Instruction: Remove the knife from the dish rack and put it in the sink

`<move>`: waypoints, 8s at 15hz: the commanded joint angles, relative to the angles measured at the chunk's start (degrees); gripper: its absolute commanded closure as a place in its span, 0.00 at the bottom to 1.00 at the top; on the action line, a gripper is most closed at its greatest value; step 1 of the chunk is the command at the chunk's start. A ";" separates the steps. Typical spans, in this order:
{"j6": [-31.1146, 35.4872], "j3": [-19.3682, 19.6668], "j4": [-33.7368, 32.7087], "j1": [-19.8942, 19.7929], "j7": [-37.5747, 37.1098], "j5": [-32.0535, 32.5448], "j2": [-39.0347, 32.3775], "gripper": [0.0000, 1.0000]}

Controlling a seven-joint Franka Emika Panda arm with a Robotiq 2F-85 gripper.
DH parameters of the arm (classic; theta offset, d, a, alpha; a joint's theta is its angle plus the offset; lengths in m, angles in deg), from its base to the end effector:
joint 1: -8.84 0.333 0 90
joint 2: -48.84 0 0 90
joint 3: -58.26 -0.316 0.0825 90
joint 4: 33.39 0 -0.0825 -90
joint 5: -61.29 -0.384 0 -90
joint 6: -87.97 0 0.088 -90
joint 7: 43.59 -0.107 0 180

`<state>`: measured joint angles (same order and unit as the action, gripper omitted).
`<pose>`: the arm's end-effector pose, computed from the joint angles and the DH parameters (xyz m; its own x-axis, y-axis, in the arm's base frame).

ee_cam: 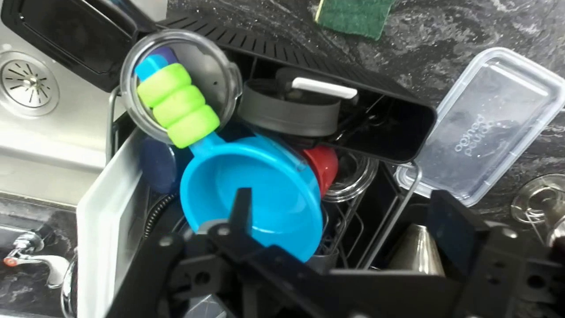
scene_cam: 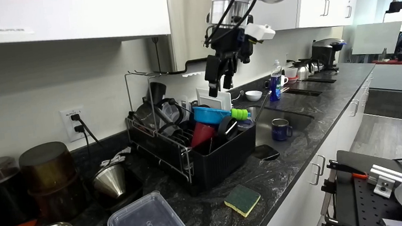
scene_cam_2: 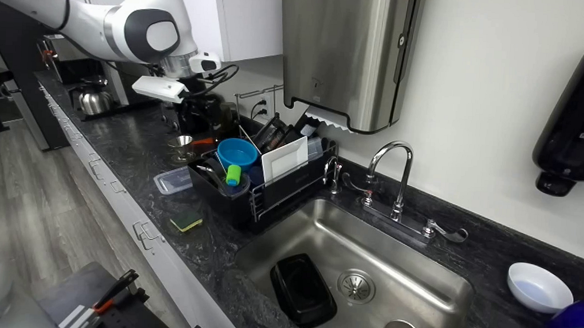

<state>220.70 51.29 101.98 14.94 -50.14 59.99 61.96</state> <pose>0.4707 0.1110 0.4343 0.9789 0.0964 0.1803 0.1002 -0.9949 -0.0123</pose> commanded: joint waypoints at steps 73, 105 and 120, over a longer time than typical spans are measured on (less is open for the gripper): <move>6.43 3.24 20.52 0.46 61.07 54.14 10.91 0.00; -6.27 0.37 13.65 4.28 50.54 53.07 9.51 0.97; -21.79 0.39 1.96 5.24 52.87 51.28 5.49 0.97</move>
<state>201.33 52.15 107.38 20.31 3.30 111.16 69.91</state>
